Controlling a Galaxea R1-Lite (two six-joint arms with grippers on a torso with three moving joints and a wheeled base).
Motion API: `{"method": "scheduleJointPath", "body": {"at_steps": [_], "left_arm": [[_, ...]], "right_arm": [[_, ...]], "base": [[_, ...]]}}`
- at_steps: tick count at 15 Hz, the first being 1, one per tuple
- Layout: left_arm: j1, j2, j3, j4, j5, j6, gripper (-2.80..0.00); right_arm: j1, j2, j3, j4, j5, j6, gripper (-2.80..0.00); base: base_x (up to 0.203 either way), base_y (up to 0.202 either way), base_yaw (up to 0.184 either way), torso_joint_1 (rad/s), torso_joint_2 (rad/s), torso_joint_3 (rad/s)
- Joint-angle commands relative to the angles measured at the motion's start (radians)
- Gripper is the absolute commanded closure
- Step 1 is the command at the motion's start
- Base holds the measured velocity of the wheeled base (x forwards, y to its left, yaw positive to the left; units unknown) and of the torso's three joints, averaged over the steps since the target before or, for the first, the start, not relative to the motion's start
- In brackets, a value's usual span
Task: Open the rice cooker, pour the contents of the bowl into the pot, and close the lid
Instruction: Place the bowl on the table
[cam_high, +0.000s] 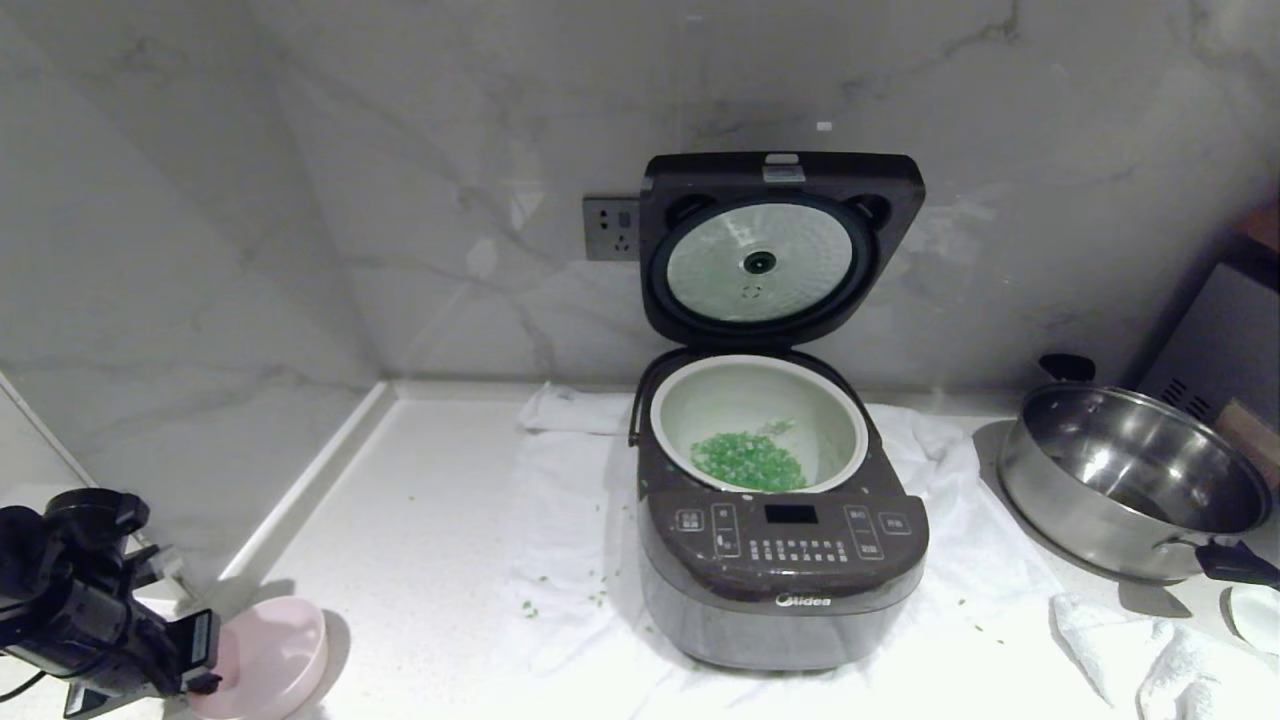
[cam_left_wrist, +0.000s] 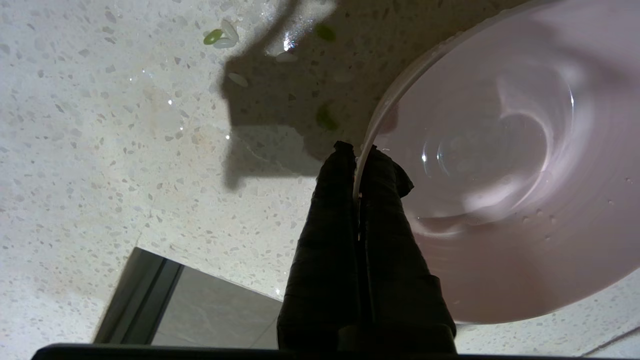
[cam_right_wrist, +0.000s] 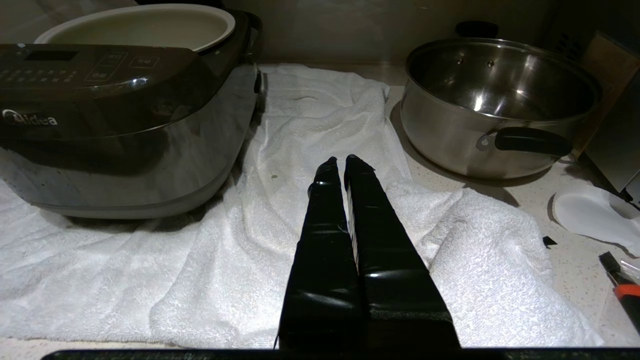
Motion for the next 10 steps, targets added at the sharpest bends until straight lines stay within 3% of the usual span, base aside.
{"method": "scheduleJointPath", "body": {"at_steps": [1,5,7,10], "left_arm": [[0.001,-0.009,0.006,0.006,-0.002,0.002,0.0],[0.003,-0.032,0.026,0.01,-0.001,0.016,0.0],[0.003,-0.026,0.026,0.01,-0.001,0.019,-2.8],[0.003,-0.018,0.023,0.01,-0.001,0.018,-2.8]], "right_arm": [[0.0,0.0,0.0,0.0,0.0,-0.001,0.0],[0.0,0.0,0.002,0.0,0.0,0.001,0.0],[0.0,0.0,0.0,0.0,0.0,-0.001,0.0],[0.0,0.0,0.0,0.0,0.0,0.0,0.0]], "base": [[0.0,0.0,0.0,0.0,0.0,0.0],[0.0,0.0,0.0,0.0,0.0,0.0],[0.0,0.0,0.0,0.0,0.0,0.0],[0.0,0.0,0.0,0.0,0.0,0.0]]}}
